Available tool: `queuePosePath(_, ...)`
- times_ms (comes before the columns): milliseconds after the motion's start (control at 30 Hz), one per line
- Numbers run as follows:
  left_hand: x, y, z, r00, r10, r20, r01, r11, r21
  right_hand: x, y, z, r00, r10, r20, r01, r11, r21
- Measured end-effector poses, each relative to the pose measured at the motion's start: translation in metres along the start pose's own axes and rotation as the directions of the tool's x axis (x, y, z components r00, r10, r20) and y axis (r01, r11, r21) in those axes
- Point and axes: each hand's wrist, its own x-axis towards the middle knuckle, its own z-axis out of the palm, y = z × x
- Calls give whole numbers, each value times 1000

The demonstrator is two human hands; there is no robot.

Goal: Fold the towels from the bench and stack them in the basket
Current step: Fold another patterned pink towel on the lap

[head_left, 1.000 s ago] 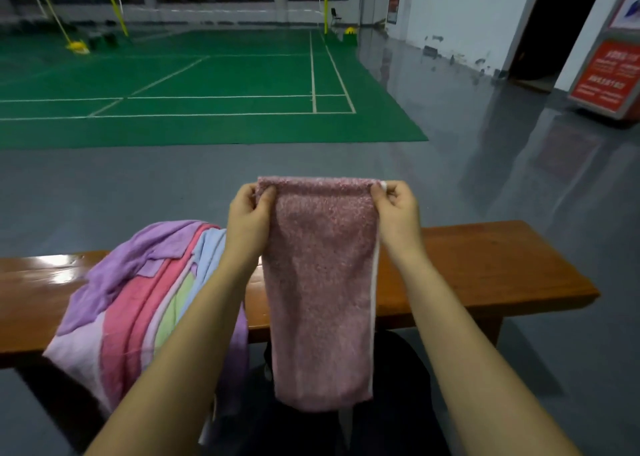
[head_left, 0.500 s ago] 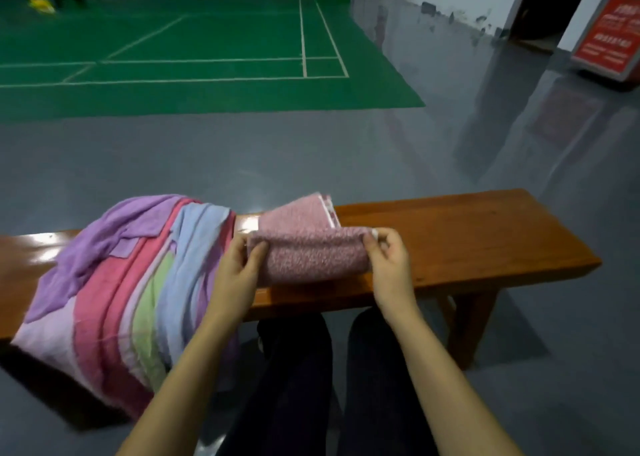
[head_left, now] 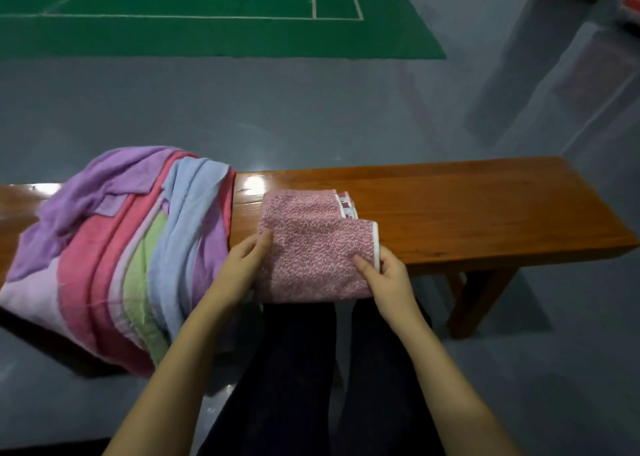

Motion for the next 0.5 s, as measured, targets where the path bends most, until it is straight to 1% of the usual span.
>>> queuePosePath(33,0,-4,-5,994,-85,74,87,996,-29,5,1,2,999,-19,-41,18,1000,-10)
queuePosePath(67,-1,-9,-9,985,-104,135,105,994,-5,9,-1,5,997,-41,-61,39,999,-26)
queuePosePath(100,-2,-13,-11,982,-88,168,85,996,29,13,0,8,996,-58,-68,55,997,-50)
queuePosePath(133,-1,-16,-11,984,-53,169,46,998,46,18,1,11,995,-79,-69,72,993,-88)
queuePosePath(233,8,-21,-8,995,96,42,-101,985,141,35,3,19,988,-117,-96,97,978,-186)
queuePosePath(333,23,-18,0,970,224,-95,-185,932,312,53,-4,28,982,-151,-116,121,965,-232)
queuePosePath(400,32,-12,5,946,282,-162,-201,899,390,67,-9,32,978,-172,-120,135,954,-268)
queuePosePath(433,36,-11,6,940,288,-182,-192,889,415,73,-10,34,977,-174,-124,132,948,-291)
queuePosePath(500,45,-11,9,943,253,-215,-131,878,460,83,-7,37,979,-160,-127,106,930,-352)
